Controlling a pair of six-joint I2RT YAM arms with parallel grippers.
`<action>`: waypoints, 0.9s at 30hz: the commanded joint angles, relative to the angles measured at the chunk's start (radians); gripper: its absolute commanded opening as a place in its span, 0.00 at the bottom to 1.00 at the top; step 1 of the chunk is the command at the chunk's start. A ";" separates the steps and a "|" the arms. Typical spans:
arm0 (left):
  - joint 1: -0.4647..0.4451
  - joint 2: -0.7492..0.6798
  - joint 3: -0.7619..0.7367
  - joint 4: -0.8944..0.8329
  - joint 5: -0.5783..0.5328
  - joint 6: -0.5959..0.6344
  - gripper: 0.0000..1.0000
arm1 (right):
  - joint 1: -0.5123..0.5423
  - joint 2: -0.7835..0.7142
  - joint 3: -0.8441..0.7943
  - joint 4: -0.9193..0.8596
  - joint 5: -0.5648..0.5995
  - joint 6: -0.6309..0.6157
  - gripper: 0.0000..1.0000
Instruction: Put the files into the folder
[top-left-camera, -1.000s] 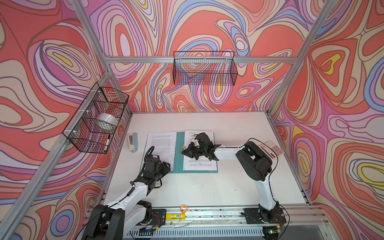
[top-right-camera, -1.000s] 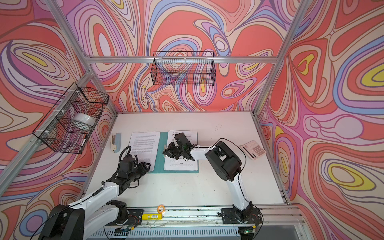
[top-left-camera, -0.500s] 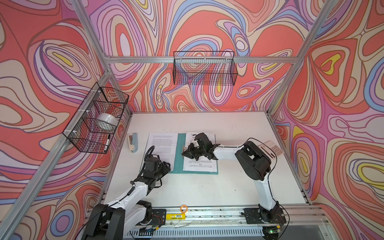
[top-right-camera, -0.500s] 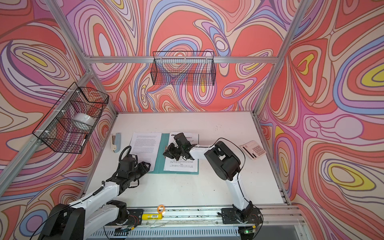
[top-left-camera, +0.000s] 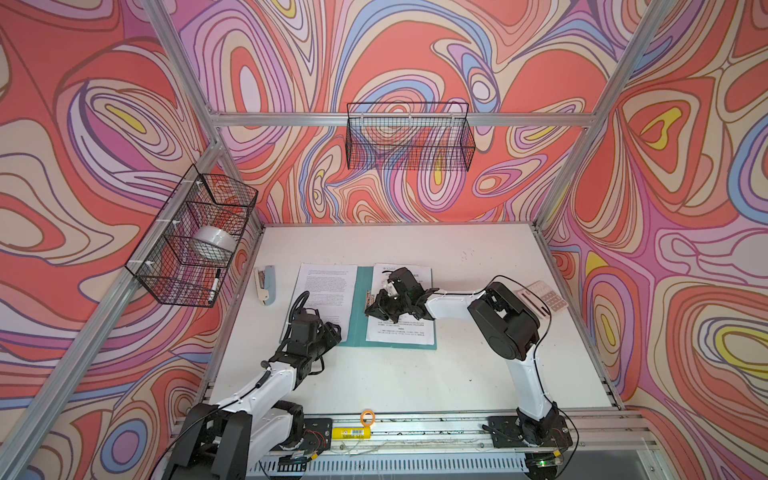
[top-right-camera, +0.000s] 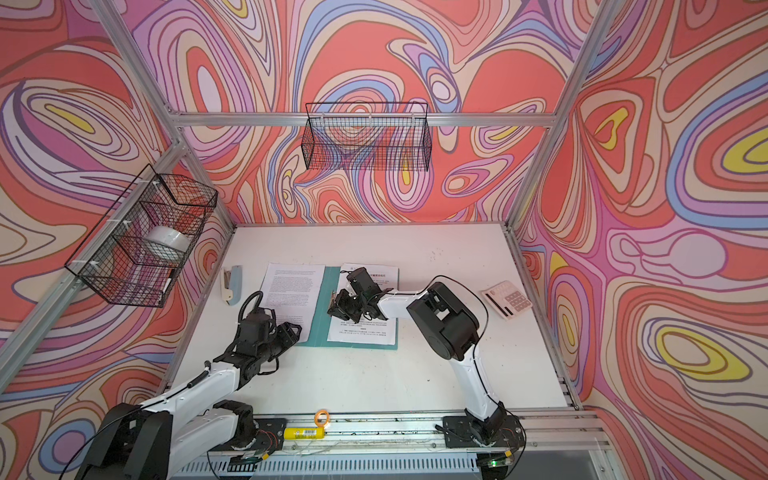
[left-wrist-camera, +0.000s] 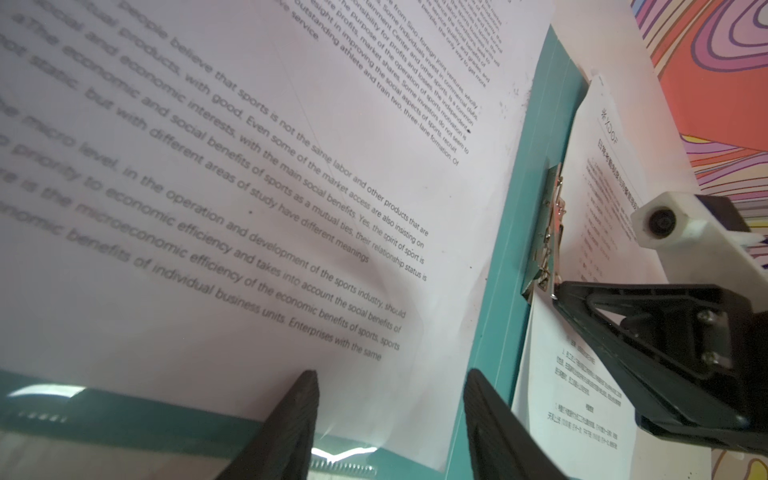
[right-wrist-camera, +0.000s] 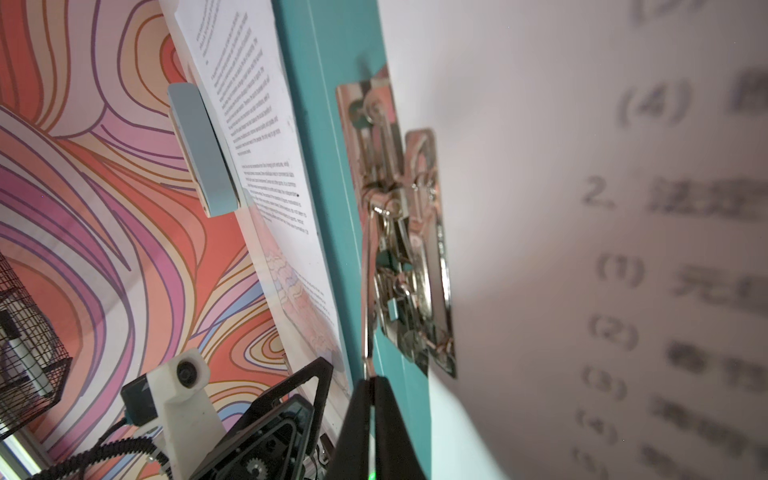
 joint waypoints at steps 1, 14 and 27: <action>-0.005 0.019 -0.031 -0.062 -0.012 0.003 0.57 | 0.004 0.042 -0.039 -0.138 0.078 -0.054 0.00; -0.005 0.027 -0.030 -0.059 -0.020 0.006 0.57 | 0.003 0.074 -0.029 -0.196 0.114 -0.097 0.00; -0.005 0.045 -0.023 -0.059 -0.019 0.009 0.57 | -0.009 0.062 -0.063 -0.223 0.131 -0.124 0.00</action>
